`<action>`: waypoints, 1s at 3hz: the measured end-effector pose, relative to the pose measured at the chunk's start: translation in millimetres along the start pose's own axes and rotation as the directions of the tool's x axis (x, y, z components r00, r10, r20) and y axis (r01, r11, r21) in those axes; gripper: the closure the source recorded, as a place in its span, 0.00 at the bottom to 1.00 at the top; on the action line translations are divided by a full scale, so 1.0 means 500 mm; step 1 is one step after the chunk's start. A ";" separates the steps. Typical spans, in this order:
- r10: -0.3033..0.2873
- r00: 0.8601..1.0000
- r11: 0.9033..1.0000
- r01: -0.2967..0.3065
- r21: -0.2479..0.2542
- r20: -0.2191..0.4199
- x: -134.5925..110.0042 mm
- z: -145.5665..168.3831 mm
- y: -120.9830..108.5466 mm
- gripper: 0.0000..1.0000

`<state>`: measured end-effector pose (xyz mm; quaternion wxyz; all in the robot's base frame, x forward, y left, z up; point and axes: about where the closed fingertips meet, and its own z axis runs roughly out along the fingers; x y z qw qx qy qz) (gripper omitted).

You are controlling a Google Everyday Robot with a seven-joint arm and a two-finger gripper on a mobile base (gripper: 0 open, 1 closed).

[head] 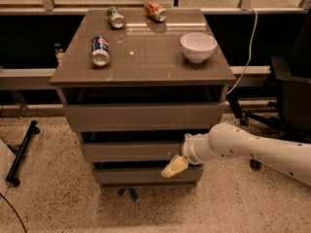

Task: Open middle drawer

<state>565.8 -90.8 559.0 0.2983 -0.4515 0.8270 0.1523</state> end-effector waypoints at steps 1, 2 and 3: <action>0.011 1.000 1.000 -0.011 0.002 0.003 0.004 0.011 -0.004 0.00; 0.032 0.999 0.999 -0.033 0.021 0.018 0.007 0.022 -0.010 0.00; 0.055 0.996 0.997 -0.058 0.048 0.069 -0.003 0.055 -0.045 0.00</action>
Offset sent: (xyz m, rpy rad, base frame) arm 0.0119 -0.0020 -0.0152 0.0316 -0.0227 -0.0775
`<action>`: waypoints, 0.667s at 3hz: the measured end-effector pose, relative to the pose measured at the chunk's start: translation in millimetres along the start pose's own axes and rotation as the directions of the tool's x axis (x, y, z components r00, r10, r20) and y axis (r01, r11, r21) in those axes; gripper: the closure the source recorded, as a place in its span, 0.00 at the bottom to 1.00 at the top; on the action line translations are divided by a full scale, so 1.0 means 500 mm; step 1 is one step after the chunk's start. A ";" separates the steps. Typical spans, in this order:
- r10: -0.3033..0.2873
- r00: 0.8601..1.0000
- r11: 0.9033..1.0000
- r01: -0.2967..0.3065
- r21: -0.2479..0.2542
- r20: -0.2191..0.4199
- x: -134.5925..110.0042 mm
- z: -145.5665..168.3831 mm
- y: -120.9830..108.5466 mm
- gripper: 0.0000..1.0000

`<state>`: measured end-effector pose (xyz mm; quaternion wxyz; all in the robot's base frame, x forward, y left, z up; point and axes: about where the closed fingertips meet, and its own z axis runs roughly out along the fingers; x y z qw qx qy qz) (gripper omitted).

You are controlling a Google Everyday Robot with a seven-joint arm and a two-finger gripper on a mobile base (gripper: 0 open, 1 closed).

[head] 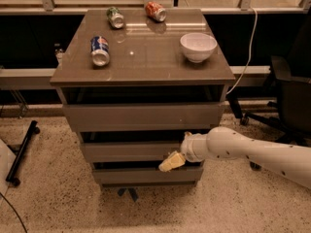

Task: Open middle drawer

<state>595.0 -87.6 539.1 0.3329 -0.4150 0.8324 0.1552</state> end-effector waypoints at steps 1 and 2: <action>0.077 0.995 0.996 -0.079 0.036 0.063 0.010 0.060 -0.060 0.00; 0.128 0.988 0.990 -0.132 0.052 0.088 0.024 0.095 -0.094 0.00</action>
Offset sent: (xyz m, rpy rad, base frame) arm 0.0751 -0.0198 -0.0610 0.1345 -0.0153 -0.1993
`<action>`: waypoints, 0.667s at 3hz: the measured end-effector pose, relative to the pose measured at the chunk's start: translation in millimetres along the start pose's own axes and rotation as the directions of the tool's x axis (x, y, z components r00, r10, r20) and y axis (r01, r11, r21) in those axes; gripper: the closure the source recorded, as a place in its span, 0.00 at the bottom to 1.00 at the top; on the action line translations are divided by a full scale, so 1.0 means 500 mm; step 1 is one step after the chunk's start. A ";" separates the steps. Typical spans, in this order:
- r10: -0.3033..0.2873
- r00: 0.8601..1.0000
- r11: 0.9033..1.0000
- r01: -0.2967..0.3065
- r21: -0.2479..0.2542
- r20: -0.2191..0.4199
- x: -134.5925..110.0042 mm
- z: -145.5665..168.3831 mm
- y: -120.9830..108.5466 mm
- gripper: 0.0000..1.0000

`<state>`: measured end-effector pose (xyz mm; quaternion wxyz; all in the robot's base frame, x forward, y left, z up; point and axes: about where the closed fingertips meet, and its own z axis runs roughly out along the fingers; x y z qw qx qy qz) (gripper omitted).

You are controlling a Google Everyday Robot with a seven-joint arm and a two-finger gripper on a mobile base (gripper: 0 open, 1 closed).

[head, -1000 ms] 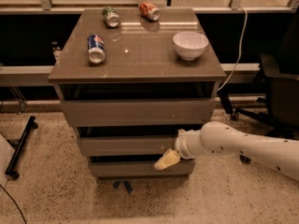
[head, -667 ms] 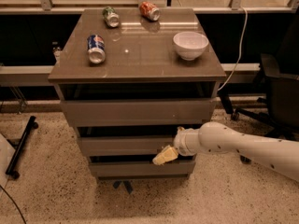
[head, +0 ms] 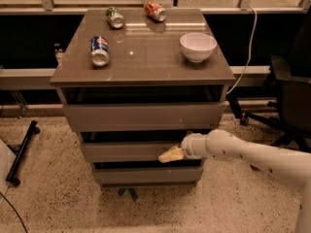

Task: Open middle drawer

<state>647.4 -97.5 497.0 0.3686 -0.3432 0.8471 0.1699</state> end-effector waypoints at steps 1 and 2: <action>0.034 0.999 0.999 -0.034 0.000 -0.021 0.016 0.056 -0.035 0.02; 0.043 0.997 0.999 -0.045 -0.017 -0.064 0.048 0.082 -0.039 0.24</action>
Offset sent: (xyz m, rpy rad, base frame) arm 0.0239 -0.0095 -0.0682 -0.0352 0.1248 -0.0115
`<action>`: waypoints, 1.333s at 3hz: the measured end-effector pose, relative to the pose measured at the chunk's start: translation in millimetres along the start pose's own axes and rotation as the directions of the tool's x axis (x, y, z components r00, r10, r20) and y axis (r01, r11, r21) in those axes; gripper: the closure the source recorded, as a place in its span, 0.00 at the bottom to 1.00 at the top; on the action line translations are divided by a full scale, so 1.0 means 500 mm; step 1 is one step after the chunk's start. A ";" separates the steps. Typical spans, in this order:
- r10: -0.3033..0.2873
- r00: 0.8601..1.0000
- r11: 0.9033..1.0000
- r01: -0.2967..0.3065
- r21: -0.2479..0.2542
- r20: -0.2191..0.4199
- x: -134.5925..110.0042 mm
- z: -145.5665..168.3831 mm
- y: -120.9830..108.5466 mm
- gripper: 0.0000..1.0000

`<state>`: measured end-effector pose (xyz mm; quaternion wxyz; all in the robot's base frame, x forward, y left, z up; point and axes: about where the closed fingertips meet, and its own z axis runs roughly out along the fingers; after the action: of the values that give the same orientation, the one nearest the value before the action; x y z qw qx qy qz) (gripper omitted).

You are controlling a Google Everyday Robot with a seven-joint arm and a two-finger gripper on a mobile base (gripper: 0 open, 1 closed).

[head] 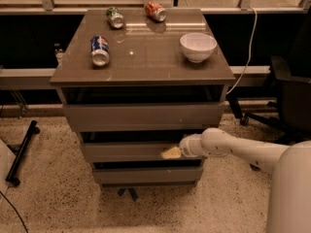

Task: Open middle drawer

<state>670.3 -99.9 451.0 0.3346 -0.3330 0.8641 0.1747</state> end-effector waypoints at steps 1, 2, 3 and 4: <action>0.025 0.999 1.000 -0.025 0.000 -0.032 0.031 0.002 -0.002 0.48; 0.025 0.999 1.000 -0.025 0.000 -0.032 0.023 -0.006 -0.001 0.70; 0.025 0.999 1.000 -0.025 0.001 -0.032 0.012 -0.018 0.000 0.69; 0.025 0.999 1.000 -0.025 0.001 -0.032 0.012 -0.018 0.000 0.46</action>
Offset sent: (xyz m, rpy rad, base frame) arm -0.0475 -0.0323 -0.0320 -0.0723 0.1202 -0.0130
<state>663.0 -107.4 453.4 0.3187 -0.3250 0.8734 0.1735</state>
